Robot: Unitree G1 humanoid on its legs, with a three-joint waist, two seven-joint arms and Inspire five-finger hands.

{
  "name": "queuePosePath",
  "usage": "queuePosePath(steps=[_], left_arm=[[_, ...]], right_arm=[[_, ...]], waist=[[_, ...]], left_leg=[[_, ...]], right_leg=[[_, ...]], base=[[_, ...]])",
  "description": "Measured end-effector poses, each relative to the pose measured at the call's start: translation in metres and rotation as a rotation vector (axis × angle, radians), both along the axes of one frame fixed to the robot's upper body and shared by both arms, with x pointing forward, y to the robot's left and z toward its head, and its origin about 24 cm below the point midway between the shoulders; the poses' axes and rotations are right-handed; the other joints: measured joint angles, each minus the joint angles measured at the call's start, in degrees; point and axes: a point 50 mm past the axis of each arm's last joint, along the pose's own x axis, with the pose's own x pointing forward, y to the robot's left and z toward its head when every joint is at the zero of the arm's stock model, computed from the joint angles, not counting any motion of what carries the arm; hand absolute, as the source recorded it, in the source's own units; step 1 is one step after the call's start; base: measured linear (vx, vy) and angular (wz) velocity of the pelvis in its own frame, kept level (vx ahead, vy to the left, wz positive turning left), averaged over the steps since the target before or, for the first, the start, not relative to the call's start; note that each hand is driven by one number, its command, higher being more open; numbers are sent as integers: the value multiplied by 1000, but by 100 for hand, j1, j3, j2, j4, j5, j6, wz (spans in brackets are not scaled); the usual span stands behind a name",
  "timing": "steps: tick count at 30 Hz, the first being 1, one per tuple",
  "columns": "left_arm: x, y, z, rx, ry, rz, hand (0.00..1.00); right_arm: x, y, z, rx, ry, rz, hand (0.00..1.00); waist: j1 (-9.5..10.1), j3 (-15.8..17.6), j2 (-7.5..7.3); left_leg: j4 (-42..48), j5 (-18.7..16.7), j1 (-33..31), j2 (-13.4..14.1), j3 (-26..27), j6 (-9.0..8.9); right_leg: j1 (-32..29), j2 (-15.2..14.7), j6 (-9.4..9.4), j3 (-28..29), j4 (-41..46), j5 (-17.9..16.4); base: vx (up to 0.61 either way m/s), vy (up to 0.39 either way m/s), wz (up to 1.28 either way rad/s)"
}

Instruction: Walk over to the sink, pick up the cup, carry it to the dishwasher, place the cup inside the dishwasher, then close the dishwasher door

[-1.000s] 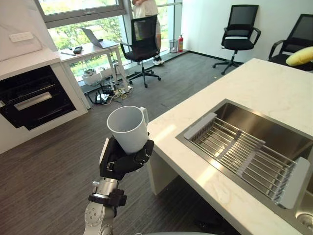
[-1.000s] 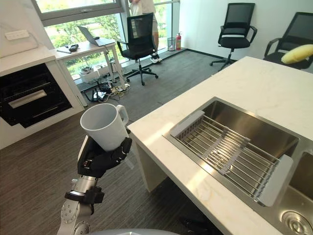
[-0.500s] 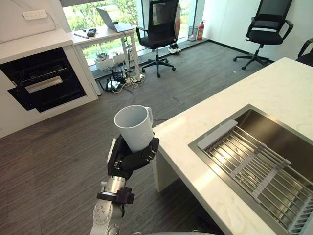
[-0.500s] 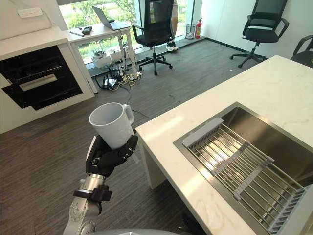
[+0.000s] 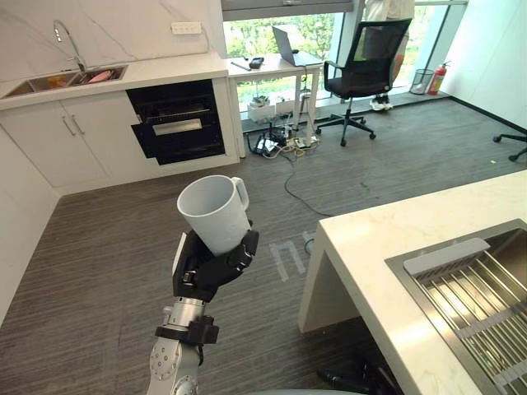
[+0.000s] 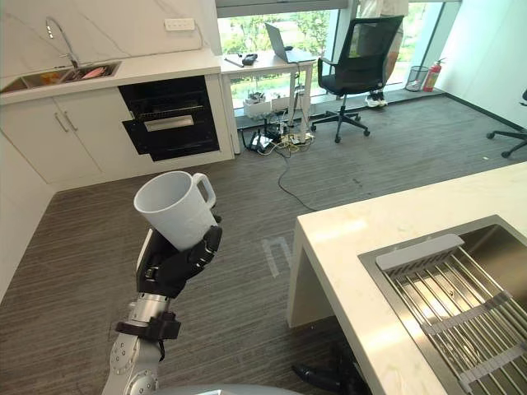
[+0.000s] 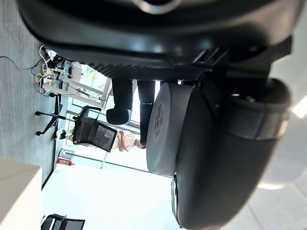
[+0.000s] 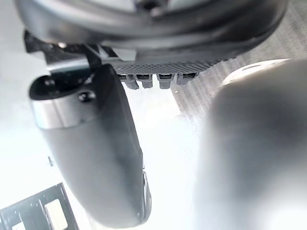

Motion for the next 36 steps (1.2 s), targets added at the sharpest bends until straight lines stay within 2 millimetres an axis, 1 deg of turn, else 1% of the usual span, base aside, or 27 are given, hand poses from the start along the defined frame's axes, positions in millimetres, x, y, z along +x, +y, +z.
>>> queuePosePath(steps=[2,4,5,6,7,8,9,10,12,13,14,15,16,18,20,21,22,26,28,29,30,31,32,33,34,35,36], left_arm=[[2,-6,-2,11,13,-37,0],[6,-13,-1,17,22,-78,0],[9,-15,1,24,16,-87,0],[13,-16,1,36,11,-93,0],[16,-17,1,47,11,-93,0],[17,-16,0,51,18,-80,0],[17,-15,-4,55,36,-68,0],[17,-14,-5,54,43,-62,0],[17,-13,-7,53,53,-50,0],[17,-13,-7,51,53,-49,0],[16,-14,-7,48,53,-51,0],[16,-15,-7,48,50,-64,0],[15,-16,-8,42,52,-66,0],[8,-15,-8,23,50,-60,0],[6,-16,-8,21,41,-76,0],[6,-17,-7,21,32,-87,0],[6,-16,-5,24,17,-99,0],[5,-11,-7,49,29,-103,0],[5,-10,-9,40,41,-100,0],[4,-11,-10,33,46,-100,0],[2,-11,-12,19,59,-91,0],[2,-10,-12,20,59,-91,0],[6,-14,-10,28,50,-119,0],[7,-16,-10,24,52,-128,0],[7,-16,-9,21,51,-126,0],[6,-19,-7,12,44,-132,0],[7,-23,-5,-9,34,-134,0]], right_arm=[[4,2,0,2,0,18,100],[9,2,1,-2,-8,28,100],[13,1,2,-4,-14,31,100],[15,-1,2,-10,-18,38,100],[15,-1,2,-11,-17,39,100],[15,-1,3,-14,-19,48,100],[12,-2,2,-16,-9,37,100],[10,-2,1,-11,-7,22,100],[4,-4,3,-25,-15,-11,100],[2,-3,3,-26,-19,-23,100],[-1,-3,3,-22,-25,-47,100],[-7,-1,2,-17,-24,-54,100],[-11,1,2,-6,-22,-78,100],[-16,0,1,13,-25,-143,100],[-23,0,0,23,-8,-166,100],[-29,0,0,26,10,-169,100],[-33,0,-1,29,30,-172,100],[-37,3,-3,34,54,-160,100],[-38,4,-3,34,57,-162,100],[-39,3,-3,32,60,-160,100],[-41,4,-5,29,77,-140,100],[-39,8,-6,32,83,-115,100],[-36,8,-5,26,83,-77,100],[-27,8,-5,14,82,-33,100],[-20,8,-5,11,73,-15,100],[-6,4,-1,-5,38,22,100],[9,-6,4,-39,8,53,100]], waist=[[-39,9,-4],[-110,26,-22],[-124,46,5],[-134,72,-21],[-135,86,-14],[-142,143,-18],[-172,155,-6],[-194,176,20],[-244,236,-11],[-253,236,-16],[-266,258,-77],[-285,292,-115],[-276,260,-92],[-262,248,-112],[-248,230,-84],[-211,226,-82],[-119,196,-50],[-94,117,-172],[-95,106,-187],[-98,74,-185],[-87,-8,-224],[-41,7,-375],[25,-27,-288],[52,0,-356],[92,3,-361],[182,-72,-146],[141,-116,56]], left_leg=[[0,5,8,-25,-5,58],[0,-41,4,-96,2,99],[1,-74,22,-120,6,144],[3,-93,56,-136,8,172],[31,-115,150,-142,-14,205],[71,-155,246,-109,-38,261],[214,-254,251,-27,-118,233],[296,-313,234,-4,-159,225],[540,-510,204,38,-288,284],[589,-539,175,46,-320,279],[735,-629,104,59,-361,237],[897,-699,101,59,-438,186],[943,-750,96,64,-462,184],[962,-860,84,114,-442,190],[970,-919,81,211,-224,165],[994,-935,81,287,-20,152],[1077,-900,46,302,-42,96],[1251,-880,-102,238,-359,140],[1286,-884,-175,200,-500,155],[1201,-978,-188,174,-544,183],[1174,-1281,-196,267,-73,-128],[1555,-1462,-285,368,238,-6],[2637,-1683,-624,952,559,243],[3439,-1723,-820,1519,627,305],[3670,-1741,-853,1782,613,337],[3400,-1253,-842,2263,503,423],[2699,-1141,-765,2081,166,-197]], right_leg=[[-9,-24,-11,6,28,-15],[-174,-131,-172,59,425,-116],[-325,-176,-249,172,773,-161],[-664,-255,-304,355,1492,-152],[-857,-258,-482,482,1975,-128],[-986,-206,-596,676,2318,-190],[-1031,-3,-475,922,2270,-363],[-1040,87,-448,997,2169,-436],[-1077,381,-433,1192,1537,-504],[-1109,471,-428,1273,1399,-500],[-1085,617,-444,1461,1056,-466],[-928,645,-420,1480,788,-195],[-862,637,-408,1440,681,-56],[-680,613,-308,1248,279,352],[-560,626,-258,1180,33,475],[-498,627,-251,1128,-77,511],[-460,614,-234,1054,-102,542],[-406,555,-223,872,-95,453],[-393,553,-210,864,-98,415],[-391,534,-222,839,-148,418],[-349,467,-188,824,-386,626],[-344,369,-140,807,-495,705],[-363,344,-192,698,-467,750],[-424,259,-206,620,-337,727],[-471,207,-188,623,-240,701],[-588,234,-13,649,11,540],[-771,92,167,631,261,346]], base=[[41,-21,-4],[72,-11,-2],[62,8,-5],[82,19,-4],[92,18,1],[97,-18,15],[67,-43,22],[67,-68,33],[72,-69,30],[73,-76,27],[59,-61,31],[84,-64,30],[94,-37,17],[100,-27,2],[89,-12,12],[106,-15,22],[94,-14,24],[66,3,40],[-22,-10,39],[-62,22,29],[-48,43,15],[-58,75,15],[-107,140,25],[-142,159,21],[-143,160,4],[-112,245,19],[-75,282,36]])
